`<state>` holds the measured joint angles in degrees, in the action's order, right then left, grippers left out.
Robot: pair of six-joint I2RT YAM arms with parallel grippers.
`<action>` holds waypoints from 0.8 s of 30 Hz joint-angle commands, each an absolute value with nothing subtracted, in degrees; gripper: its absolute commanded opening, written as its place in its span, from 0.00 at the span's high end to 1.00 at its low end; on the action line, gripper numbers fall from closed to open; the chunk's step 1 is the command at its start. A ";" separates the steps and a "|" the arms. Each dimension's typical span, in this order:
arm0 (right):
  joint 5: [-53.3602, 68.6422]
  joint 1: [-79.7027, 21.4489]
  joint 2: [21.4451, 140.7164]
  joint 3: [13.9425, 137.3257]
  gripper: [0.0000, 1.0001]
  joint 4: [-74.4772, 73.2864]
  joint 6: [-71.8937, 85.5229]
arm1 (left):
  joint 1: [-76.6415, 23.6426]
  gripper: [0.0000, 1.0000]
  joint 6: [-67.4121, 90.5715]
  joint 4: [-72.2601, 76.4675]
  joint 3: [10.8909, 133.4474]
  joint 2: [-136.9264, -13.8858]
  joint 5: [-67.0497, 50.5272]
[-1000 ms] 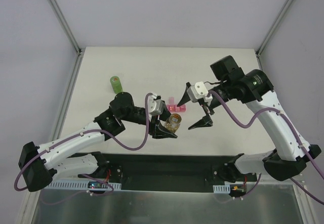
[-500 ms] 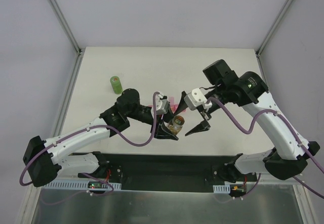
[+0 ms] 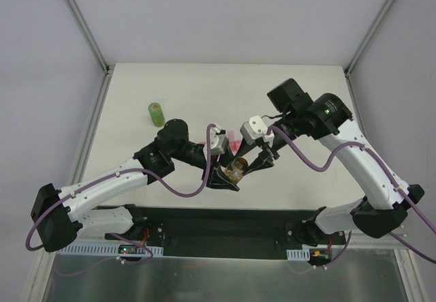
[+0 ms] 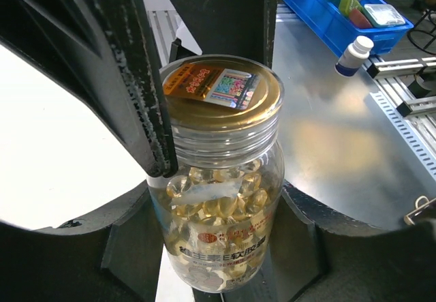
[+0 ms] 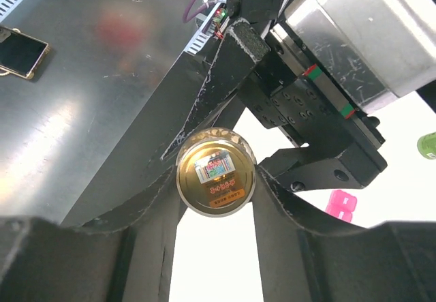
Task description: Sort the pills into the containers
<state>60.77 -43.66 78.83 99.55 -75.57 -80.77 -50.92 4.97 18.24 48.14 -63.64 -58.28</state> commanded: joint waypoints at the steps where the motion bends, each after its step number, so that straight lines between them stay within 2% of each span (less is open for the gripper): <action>1: 61.27 -44.21 78.66 100.90 0.67 -85.35 -77.00 | -50.36 1.00 3.00 19.60 49.48 -61.00 -53.37; 6: 55.65 -44.30 75.68 94.85 0.72 -72.19 -64.28 | -50.45 1.00 1.67 20.91 47.82 -56.44 -41.24; 7: 51.98 -44.30 75.33 93.79 0.74 -69.37 -58.59 | -50.62 1.00 1.76 22.22 47.46 -55.73 -35.83; 13: 42.73 -44.21 75.93 90.97 0.75 -57.40 -46.51 | -55.19 1.00 0.53 27.41 45.00 -53.09 -17.78; 17: 38.68 -43.42 78.13 90.97 0.75 -52.83 -37.74 | -59.41 1.00 -2.37 34.77 44.21 -55.36 -2.95; 20: 35.43 -42.19 79.63 90.36 0.80 -49.31 -32.89 | -61.87 1.00 -3.43 38.83 44.21 -57.47 7.34; 24: 30.69 -41.05 79.80 87.89 0.77 -45.18 -27.26 | -62.67 1.00 -1.85 45.08 44.38 -60.46 16.93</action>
<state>39.99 -42.13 77.08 91.57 -47.53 -39.86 -61.25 -0.25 22.39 41.78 -59.51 0.51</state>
